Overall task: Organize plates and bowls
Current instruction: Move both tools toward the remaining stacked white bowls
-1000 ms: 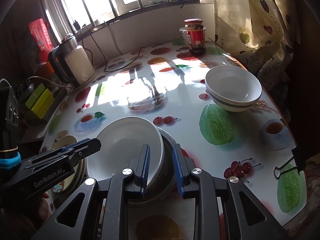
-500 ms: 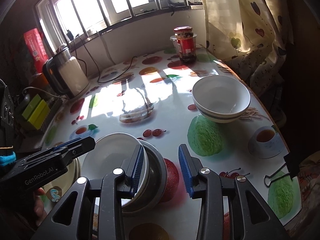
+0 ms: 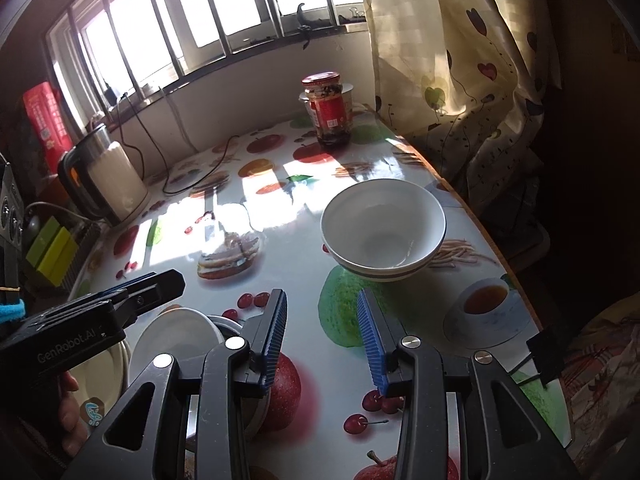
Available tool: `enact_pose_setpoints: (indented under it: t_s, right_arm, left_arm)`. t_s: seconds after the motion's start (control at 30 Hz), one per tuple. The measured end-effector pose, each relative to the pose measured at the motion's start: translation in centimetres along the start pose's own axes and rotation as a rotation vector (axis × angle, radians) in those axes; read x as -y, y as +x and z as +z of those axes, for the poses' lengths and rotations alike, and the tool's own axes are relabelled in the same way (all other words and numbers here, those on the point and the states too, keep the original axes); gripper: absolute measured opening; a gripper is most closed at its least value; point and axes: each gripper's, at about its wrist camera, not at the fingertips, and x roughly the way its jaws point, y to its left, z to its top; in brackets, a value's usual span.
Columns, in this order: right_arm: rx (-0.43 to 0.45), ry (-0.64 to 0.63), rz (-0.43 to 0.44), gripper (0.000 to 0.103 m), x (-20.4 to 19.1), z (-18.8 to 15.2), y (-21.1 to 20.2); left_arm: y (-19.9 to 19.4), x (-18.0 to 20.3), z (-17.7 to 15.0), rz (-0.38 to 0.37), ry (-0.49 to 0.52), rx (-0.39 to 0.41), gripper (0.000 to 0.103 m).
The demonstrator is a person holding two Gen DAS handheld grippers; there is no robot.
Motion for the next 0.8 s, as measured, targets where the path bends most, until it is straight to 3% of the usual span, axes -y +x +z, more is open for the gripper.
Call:
enact_pose_setpoints:
  t_s: [0.8]
  right_arm:
    - [0.030, 0.013, -0.073, 0.037, 5.3, 4.2, 1.0]
  left_arm:
    - [4.7, 5.2, 3.9, -0.028, 0.045, -0.043, 0.034]
